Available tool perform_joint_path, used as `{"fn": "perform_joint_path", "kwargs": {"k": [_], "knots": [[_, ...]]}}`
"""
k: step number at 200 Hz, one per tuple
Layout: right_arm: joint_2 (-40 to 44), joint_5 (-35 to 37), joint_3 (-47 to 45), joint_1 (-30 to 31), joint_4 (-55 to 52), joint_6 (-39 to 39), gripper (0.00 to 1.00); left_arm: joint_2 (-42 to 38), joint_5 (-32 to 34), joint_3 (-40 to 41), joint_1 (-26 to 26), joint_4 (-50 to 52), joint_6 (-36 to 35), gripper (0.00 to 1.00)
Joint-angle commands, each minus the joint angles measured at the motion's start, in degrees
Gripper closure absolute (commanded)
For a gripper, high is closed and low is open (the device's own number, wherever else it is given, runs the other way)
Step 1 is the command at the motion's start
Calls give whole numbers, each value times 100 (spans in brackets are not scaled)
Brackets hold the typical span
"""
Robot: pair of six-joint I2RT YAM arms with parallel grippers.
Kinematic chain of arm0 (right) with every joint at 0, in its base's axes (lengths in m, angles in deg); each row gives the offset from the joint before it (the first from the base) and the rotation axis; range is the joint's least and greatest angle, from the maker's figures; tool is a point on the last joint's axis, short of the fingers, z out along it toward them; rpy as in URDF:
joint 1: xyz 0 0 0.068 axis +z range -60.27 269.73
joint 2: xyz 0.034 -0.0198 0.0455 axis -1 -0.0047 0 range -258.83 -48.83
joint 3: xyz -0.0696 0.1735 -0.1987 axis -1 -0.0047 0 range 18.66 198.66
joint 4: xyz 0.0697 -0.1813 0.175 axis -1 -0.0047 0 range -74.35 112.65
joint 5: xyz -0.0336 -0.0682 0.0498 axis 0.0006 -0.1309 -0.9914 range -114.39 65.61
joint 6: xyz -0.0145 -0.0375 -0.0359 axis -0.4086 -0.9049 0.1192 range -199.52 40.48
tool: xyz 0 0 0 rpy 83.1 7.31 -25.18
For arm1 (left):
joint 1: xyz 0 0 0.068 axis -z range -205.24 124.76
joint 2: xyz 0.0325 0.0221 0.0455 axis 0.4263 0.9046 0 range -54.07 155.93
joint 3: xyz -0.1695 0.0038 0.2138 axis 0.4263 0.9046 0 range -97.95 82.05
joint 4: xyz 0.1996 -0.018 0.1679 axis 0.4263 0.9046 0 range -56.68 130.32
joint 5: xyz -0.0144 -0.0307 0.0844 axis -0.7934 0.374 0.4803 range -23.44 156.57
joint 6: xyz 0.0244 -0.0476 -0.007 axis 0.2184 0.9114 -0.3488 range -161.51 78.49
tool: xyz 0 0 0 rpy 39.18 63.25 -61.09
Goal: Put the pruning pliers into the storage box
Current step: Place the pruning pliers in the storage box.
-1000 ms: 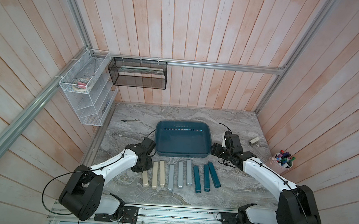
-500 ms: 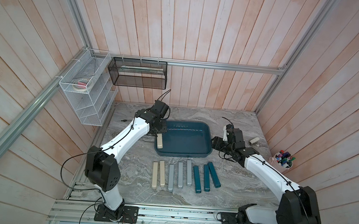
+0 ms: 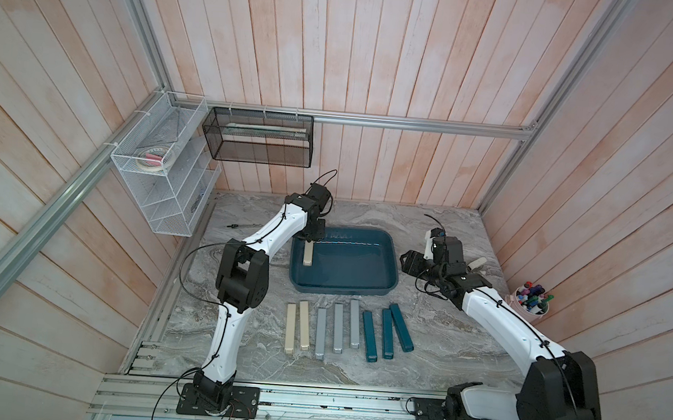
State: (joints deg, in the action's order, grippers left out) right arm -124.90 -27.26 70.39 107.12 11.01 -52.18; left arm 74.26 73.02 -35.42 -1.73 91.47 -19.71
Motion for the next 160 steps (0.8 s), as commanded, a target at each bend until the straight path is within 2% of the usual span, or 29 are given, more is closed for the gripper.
{"fn": "perform_joint_path", "kwargs": {"k": [1,70,145,160], "knots": [[12,-89,22,-50,114,-79,35,124,26,-178,-31,65,-117,83],[-178,-193,-79,-61,244,-51,35,38,86,796,-51,-580,205,83],[-284,-234,-110,-86,311,-57,35,258,215,871,-109,-768,351,82],[-302,-236,-127,-86,331,-55,35,309,247,862,-134,-783,366,79]]}}
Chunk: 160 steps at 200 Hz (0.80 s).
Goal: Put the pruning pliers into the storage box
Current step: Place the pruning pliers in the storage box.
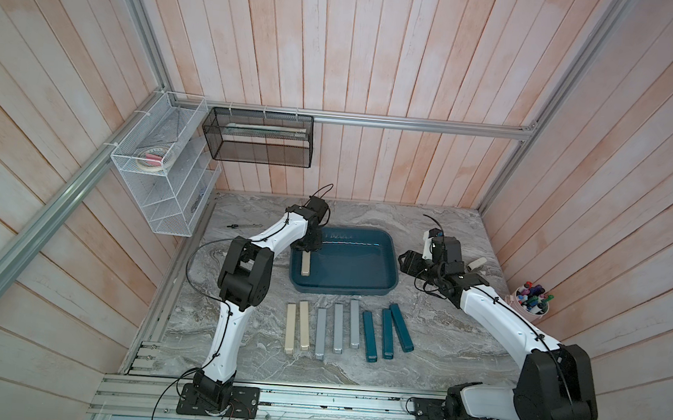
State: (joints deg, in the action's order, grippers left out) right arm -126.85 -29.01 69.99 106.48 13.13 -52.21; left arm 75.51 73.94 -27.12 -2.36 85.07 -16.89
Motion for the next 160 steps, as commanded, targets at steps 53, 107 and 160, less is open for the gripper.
{"fn": "perform_joint_path", "kwargs": {"k": [53,107,160], "knots": [[-187,-94,-97,-41,157,-50,35,254,213,68,-81,-214,95,71],[-231,-107,-185,-65,238,-50,34,299,194,-104,-81,-222,39,61],[-129,-116,-202,-127,122,-127,34,383,235,-376,-73,-17,95,57]]}}
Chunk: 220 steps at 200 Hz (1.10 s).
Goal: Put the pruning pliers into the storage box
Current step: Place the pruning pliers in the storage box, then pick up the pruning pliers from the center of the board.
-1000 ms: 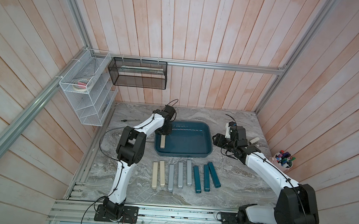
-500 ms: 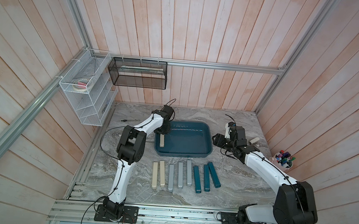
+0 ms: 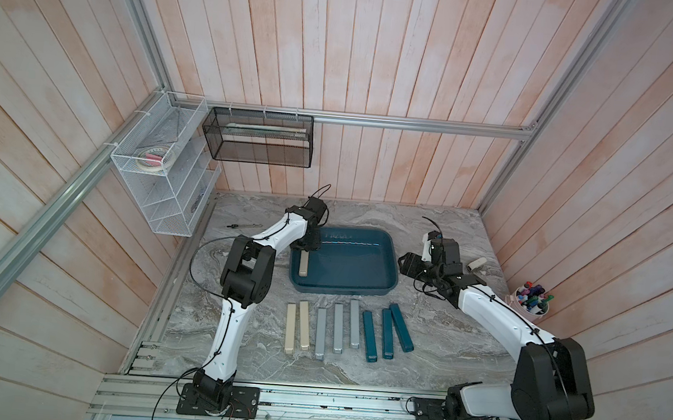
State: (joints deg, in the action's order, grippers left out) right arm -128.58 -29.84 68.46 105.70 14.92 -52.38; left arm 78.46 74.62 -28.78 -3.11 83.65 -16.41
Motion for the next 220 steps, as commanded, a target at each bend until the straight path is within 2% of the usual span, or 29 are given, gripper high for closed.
{"fn": "perform_joint_path", "kwargs": {"k": [1,66,78,85,96,103,108,119,169,220], "knots": [[45,-29,-49,-54,-60,-111,34,84,178,-211,6,130,51,57],[227,-108,118,-100,-174,-85,34,-714,238,-718,176,485,91,54],[278,-88,199,-97,-248,-125,34,-940,224,-776,217,567,91,51],[312,-78,238,-102,-275,-141,34,-1102,238,-738,242,605,91,45],[366,-35,289,-103,-313,-174,34,-1389,274,-597,295,658,91,44],[393,-23,324,-96,-347,-195,34,-1600,322,-425,337,663,91,43],[410,-8,353,-97,-375,-205,34,-1761,358,-266,363,645,100,37],[433,19,393,-97,-404,-225,34,-2133,422,131,413,612,153,36],[371,279,760,-102,-610,-380,34,-3729,412,2387,686,182,630,36],[359,297,769,-94,-515,-269,36,-4544,148,4208,1539,-47,1471,40]]}}
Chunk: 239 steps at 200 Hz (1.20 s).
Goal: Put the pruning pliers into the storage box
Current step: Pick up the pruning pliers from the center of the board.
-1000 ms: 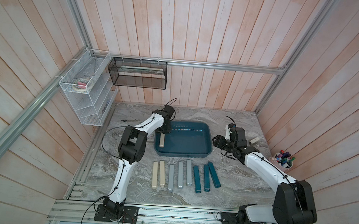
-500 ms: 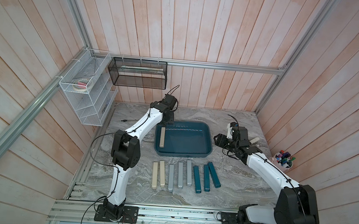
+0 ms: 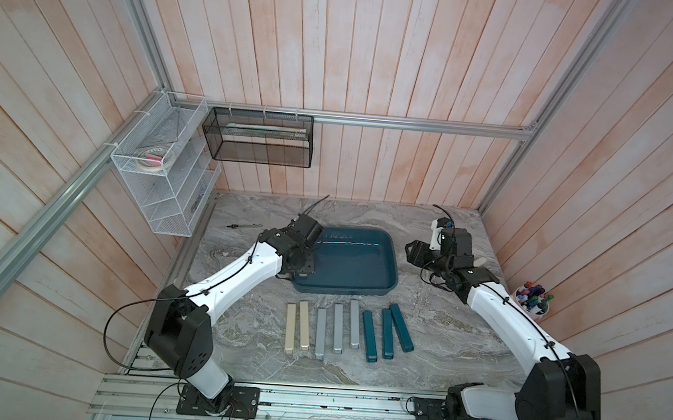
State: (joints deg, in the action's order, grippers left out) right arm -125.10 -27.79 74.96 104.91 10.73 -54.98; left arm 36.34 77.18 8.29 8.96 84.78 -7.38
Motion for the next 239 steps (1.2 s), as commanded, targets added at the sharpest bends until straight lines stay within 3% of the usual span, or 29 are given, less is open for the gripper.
{"fn": "perform_joint_path", "kwargs": {"k": [1,81,239], "knots": [[5,93,119,-15,-98,-5,36,-349,-114,524,351,-166,595,40],[-237,28,73,-15,-148,-21,38,-976,-375,1986,905,-601,1686,41],[-538,-25,20,104,-76,112,41,-1117,-481,3019,912,-922,1985,48]]}}
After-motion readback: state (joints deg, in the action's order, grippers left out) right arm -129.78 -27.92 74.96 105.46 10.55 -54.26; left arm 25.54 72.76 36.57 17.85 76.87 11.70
